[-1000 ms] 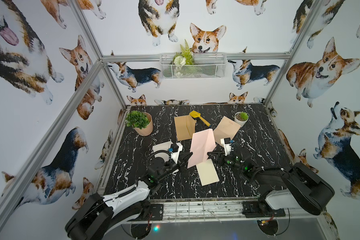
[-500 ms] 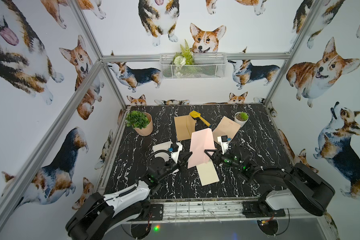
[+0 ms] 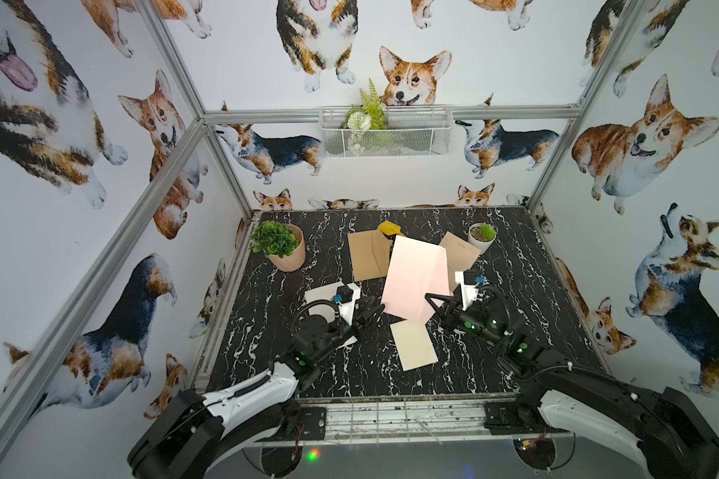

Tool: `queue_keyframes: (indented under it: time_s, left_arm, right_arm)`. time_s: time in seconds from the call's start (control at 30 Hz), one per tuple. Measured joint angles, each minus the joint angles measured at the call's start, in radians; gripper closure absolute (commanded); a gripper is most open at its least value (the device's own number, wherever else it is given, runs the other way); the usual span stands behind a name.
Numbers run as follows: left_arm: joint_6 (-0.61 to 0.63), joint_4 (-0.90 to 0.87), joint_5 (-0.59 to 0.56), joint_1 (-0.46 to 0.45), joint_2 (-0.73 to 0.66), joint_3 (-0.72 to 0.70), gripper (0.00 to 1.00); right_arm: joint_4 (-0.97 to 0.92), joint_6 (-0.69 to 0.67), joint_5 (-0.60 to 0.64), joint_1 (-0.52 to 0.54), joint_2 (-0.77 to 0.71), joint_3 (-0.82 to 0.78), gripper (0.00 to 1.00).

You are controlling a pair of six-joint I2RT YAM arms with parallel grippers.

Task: Take the letter paper out of the envelope
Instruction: Place the envelope at the center of the board.

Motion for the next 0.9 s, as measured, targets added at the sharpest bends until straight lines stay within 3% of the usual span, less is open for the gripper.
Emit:
queue_keyframes:
  time_s: [0.07,0.17,0.37,0.47,0.57,0.73,0.9]
  left_arm:
    - [0.000,-0.006,-0.008,0.000,-0.005,-0.002,0.54]
    - [0.000,-0.018,-0.019,0.000,-0.008,-0.002,0.54]
    - [0.000,-0.024,-0.023,0.000,-0.006,-0.002,0.52]
    - [0.001,-0.031,-0.029,0.000,-0.006,-0.002,0.52]
    - [0.001,-0.038,-0.034,0.000,-0.007,-0.002,0.52]
    - [0.002,-0.051,-0.042,0.000,-0.010,-0.002,0.51]
    - [0.006,-0.054,-0.049,0.000,-0.008,-0.002,0.51]
  right_arm:
    - [-0.083,-0.022,0.035,-0.024,-0.080,0.002,1.00]
    - [-0.238,-0.030,0.073,-0.152,-0.188,0.021,1.00]
    - [-0.471,0.018,0.029,-0.647,-0.293,0.055,1.00]
    - [-0.475,0.074,-0.103,-0.878,-0.225,0.042,1.00]
    - [-0.411,0.150,-0.260,-1.037,-0.045,0.020,1.00]
    - [-0.293,0.245,-0.464,-1.110,0.243,0.014,1.00]
    - [-0.200,0.271,-0.510,-1.115,0.375,0.016,1.00]
